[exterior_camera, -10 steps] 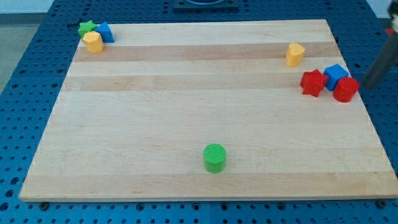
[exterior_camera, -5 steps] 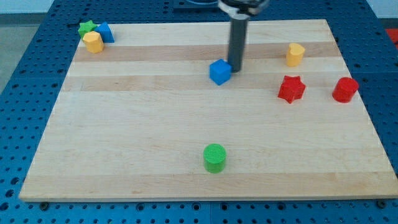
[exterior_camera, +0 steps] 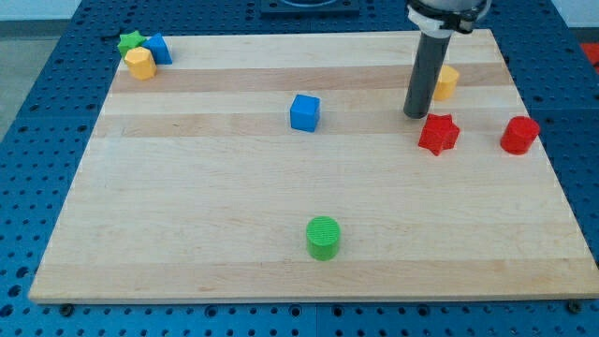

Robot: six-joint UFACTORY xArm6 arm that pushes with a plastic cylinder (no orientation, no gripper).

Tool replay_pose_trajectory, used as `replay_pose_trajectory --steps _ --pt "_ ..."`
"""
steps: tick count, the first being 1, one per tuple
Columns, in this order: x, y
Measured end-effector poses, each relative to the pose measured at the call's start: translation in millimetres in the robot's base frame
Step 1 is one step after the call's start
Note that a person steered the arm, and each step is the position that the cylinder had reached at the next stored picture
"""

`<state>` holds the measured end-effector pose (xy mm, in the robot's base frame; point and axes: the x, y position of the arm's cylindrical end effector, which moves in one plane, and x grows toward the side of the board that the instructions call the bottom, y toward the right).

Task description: Move the blue cube closer to the yellow hexagon

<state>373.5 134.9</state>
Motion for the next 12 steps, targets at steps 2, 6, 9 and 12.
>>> replay_pose_trajectory --steps 2,6,9,12 --pt "3 -93" --pt "6 -290" --pt "1 -246" --pt "-31 -297"
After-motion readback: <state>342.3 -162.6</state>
